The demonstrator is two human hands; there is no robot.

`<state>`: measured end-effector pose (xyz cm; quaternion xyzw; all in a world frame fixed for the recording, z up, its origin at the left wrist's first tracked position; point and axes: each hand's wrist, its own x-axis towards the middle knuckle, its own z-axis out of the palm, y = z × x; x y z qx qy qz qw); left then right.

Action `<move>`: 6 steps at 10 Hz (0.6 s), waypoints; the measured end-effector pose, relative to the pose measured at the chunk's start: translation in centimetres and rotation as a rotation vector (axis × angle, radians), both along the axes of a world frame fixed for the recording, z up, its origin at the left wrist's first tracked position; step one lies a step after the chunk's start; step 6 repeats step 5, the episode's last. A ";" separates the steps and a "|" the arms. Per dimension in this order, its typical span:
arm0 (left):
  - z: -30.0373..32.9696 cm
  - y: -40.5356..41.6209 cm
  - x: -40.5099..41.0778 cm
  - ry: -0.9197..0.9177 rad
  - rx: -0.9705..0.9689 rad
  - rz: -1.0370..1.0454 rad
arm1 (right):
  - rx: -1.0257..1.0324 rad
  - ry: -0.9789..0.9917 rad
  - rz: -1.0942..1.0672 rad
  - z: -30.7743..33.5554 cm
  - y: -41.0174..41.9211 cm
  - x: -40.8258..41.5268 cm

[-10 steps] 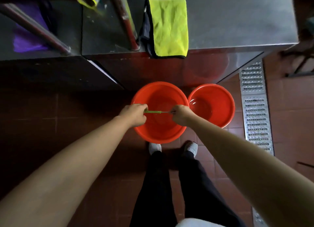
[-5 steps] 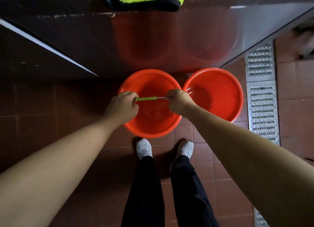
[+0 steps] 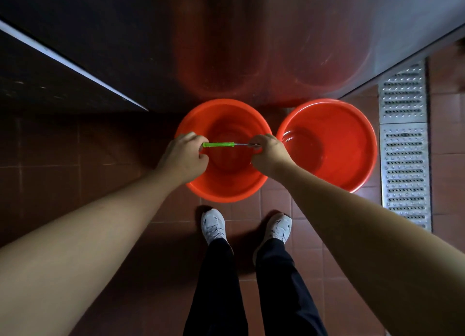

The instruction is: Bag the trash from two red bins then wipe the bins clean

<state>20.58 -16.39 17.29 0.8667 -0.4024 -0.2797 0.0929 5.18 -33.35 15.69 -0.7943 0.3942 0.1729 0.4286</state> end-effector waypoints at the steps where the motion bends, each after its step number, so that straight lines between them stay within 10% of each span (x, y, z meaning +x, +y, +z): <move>1: -0.1 0.1 -0.5 0.096 0.017 0.015 | 0.001 0.021 -0.019 0.0 0.1 -0.4; 6: 1.2 1.0 -4.0 0.372 0.336 -0.001 | 0.088 0.158 0.062 1.4 1.7 -3.7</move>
